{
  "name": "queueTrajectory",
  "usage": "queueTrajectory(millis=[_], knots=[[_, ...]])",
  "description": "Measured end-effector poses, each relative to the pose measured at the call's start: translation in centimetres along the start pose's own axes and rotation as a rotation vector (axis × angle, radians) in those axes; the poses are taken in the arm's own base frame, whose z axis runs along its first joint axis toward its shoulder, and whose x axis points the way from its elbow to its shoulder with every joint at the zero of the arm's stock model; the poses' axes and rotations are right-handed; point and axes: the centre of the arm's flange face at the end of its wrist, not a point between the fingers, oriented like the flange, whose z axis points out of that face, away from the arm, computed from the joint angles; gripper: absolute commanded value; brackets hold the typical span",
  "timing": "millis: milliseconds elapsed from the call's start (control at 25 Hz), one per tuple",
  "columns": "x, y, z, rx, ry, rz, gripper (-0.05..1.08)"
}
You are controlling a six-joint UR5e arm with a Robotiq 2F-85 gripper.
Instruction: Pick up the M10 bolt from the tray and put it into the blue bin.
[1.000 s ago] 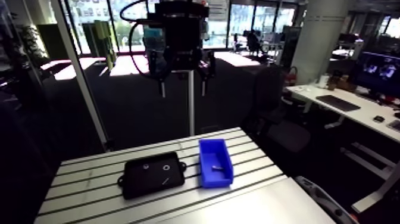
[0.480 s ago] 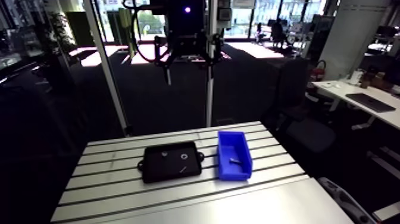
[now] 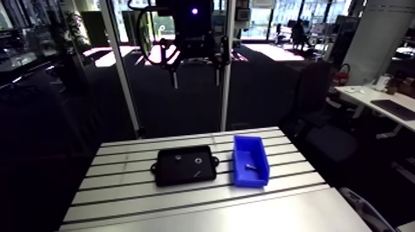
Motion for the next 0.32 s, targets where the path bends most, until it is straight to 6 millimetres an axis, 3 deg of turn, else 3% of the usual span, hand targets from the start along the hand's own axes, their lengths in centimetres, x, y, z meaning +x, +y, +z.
queueTrajectory(millis=[320], knots=[[-0.03,-0.05,0.22,0.002,-0.003,-0.005,0.01]])
